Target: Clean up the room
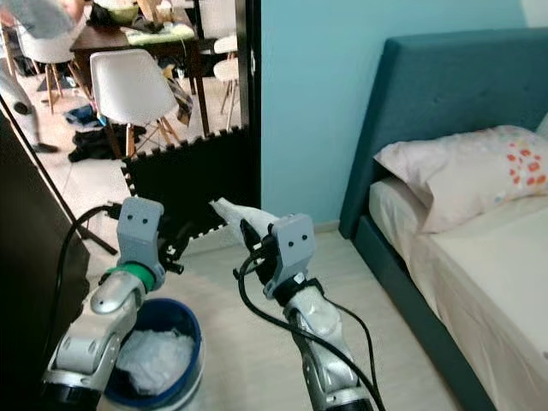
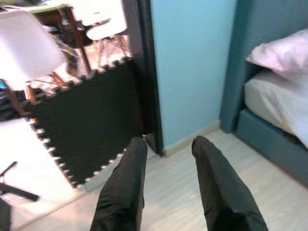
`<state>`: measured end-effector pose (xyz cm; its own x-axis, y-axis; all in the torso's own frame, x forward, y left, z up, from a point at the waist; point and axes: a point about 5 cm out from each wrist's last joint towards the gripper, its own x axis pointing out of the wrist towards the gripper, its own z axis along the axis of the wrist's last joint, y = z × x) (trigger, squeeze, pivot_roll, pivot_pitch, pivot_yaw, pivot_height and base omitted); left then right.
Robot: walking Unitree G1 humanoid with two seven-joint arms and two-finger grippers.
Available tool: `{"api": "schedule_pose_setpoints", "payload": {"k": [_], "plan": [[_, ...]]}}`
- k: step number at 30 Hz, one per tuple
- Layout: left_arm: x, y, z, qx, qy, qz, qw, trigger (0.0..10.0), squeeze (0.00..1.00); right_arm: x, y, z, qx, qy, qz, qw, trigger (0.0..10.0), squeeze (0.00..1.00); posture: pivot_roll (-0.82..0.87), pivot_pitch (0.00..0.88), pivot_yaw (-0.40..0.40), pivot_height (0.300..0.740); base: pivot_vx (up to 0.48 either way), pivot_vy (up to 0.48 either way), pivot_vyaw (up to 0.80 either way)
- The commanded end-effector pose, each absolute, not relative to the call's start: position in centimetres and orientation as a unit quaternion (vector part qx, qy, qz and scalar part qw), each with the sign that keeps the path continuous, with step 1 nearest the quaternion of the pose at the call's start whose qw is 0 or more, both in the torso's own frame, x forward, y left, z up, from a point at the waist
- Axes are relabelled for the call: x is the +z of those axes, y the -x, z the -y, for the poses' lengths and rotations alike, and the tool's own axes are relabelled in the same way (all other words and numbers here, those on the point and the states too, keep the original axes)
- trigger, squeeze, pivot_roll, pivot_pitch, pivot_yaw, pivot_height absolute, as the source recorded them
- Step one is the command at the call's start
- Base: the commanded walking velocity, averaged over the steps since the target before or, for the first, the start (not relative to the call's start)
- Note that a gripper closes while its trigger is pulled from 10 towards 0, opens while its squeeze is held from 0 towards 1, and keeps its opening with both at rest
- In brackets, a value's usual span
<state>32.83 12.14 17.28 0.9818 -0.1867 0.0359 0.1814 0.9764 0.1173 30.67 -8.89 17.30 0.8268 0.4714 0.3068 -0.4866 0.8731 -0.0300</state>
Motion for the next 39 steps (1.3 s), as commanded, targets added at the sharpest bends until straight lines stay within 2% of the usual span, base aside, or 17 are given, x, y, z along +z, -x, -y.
{"api": "schedule_pose_setpoints", "payload": {"k": [1, 21, 39], "plan": [[16.57, -32.78, -12.46, -0.086, -0.062, 0.009, 0.994, 10.0, 0.0, 16.8, -30.51, 8.59, 0.256, -0.028, 0.145, 0.955, 10.0, 0.0, -0.12, 0.004, 0.083, 0.714, 0.0, 0.0, 0.66], [16.54, -32.89, -12.55, -0.079, -0.068, 0.007, 0.994, 10.0, 0.0, 16.74, -30.46, 8.5, 0.257, -0.033, 0.145, 0.955, 10.0, 0.0, -0.12, 0.009, 0.085, 0.714, 0.0, 0.0, 0.66], [16.12, -33.25, -12.64, -0.063, -0.078, -0.007, 0.995, 10.0, 0.0, 16.55, -30.51, 9.22, 0.227, -0.056, 0.14, 0.962, 10.0, 0.0, -0.13, 0.023, 0.088, 0.714, 0.439, 0.0, 0.0]]}}
